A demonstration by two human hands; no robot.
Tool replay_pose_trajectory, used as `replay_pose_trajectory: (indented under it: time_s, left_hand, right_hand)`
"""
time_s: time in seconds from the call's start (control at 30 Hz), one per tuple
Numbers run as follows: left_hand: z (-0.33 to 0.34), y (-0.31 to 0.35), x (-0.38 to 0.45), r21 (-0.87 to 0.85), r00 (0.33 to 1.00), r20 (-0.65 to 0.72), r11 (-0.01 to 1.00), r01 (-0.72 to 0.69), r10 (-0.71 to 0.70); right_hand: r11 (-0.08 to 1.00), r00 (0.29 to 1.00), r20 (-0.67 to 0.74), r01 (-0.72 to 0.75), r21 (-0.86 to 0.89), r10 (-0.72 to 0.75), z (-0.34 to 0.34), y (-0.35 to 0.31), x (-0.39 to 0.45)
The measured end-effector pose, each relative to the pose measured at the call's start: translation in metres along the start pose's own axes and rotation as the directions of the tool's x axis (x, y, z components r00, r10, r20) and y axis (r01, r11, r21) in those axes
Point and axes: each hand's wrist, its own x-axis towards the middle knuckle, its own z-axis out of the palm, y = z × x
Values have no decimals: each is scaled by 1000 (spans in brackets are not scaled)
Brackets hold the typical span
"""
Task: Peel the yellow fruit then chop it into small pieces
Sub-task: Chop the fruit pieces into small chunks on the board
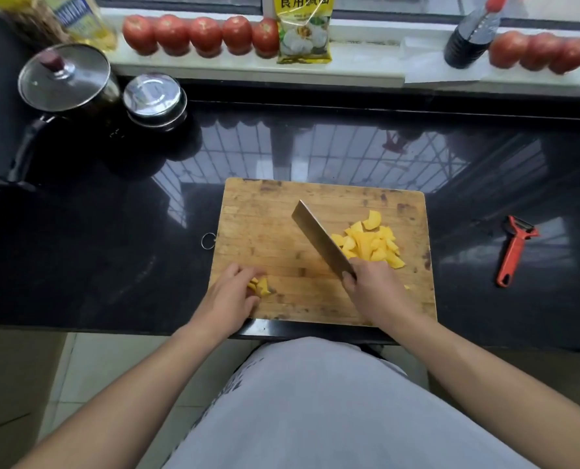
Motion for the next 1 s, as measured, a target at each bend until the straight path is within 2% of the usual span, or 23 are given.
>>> replay_pose_trajectory:
  time_s: [0.2, 0.3, 0.43, 0.57, 0.73, 1.0]
  left_hand:
    - [20, 31, 29, 85, 994, -103, 996, -17, 26]
    - [31, 48, 37, -30, 994, -109, 1000, 2, -6]
    - [32, 47, 37, -210, 978, -146, 971, 117, -150]
    - [30, 46, 40, -252, 976, -139, 959, 126, -165]
    - [35, 57, 45, -302, 967, -101, 933, 195, -235]
    - [52, 59, 33, -243, 972, -175, 963, 114, -159]
  right_hand:
    - [998, 1000, 3, -19, 60, 19, 6, -7, -21]
    - [993, 999, 19, -38, 110, 36, 6, -7, -27]
    - [992, 998, 36, -57, 110, 54, 11, -6, -30]
    - [989, 999, 52, -22, 146, 14, 17, -13, -33]
    - [999, 998, 47, 42, 15, -42, 20, -20, -31]
    - [987, 990, 121, 90, -131, -74, 18, -22, -32]
